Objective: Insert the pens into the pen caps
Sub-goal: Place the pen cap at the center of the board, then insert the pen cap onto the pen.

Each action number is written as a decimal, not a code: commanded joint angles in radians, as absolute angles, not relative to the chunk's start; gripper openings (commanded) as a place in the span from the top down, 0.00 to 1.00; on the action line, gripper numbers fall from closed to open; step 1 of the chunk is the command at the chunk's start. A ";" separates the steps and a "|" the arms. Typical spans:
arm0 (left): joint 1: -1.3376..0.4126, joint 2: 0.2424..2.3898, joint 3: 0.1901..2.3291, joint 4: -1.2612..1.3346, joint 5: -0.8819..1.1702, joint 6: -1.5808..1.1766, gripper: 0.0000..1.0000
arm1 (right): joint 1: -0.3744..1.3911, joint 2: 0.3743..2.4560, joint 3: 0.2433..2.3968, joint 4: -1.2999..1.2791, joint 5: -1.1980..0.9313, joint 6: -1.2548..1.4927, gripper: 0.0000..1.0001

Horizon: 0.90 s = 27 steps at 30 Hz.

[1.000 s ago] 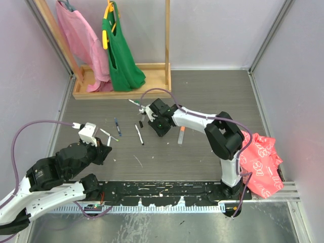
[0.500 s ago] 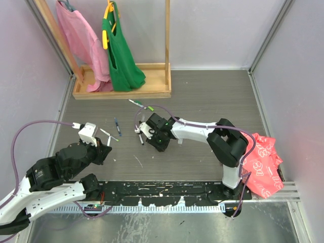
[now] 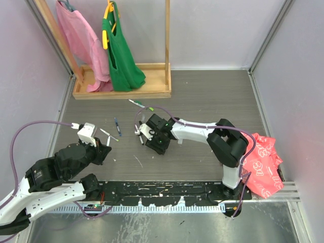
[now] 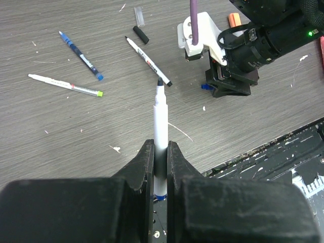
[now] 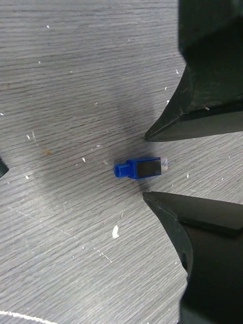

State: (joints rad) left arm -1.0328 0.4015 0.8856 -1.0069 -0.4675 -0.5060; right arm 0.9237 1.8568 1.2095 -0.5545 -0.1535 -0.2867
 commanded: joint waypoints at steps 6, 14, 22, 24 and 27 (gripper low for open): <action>-1.031 0.394 0.887 -0.975 -0.485 -0.491 1.00 | 0.931 1.798 1.165 -0.521 -0.071 -0.258 0.49; -1.031 0.394 0.888 -0.975 -0.486 -0.492 1.00 | 0.922 1.783 1.145 -0.488 -0.021 -0.221 0.50; -1.031 0.392 0.888 -0.977 -0.488 -0.491 1.00 | 0.904 1.803 1.157 -0.464 0.005 -0.187 0.50; -1.031 0.391 0.887 -0.977 -0.488 -0.491 1.00 | 0.901 1.812 1.164 -0.464 0.024 -0.183 0.51; -1.031 0.391 0.888 -0.976 -0.488 -0.491 1.00 | 0.897 1.823 1.174 -0.464 0.044 -0.180 0.51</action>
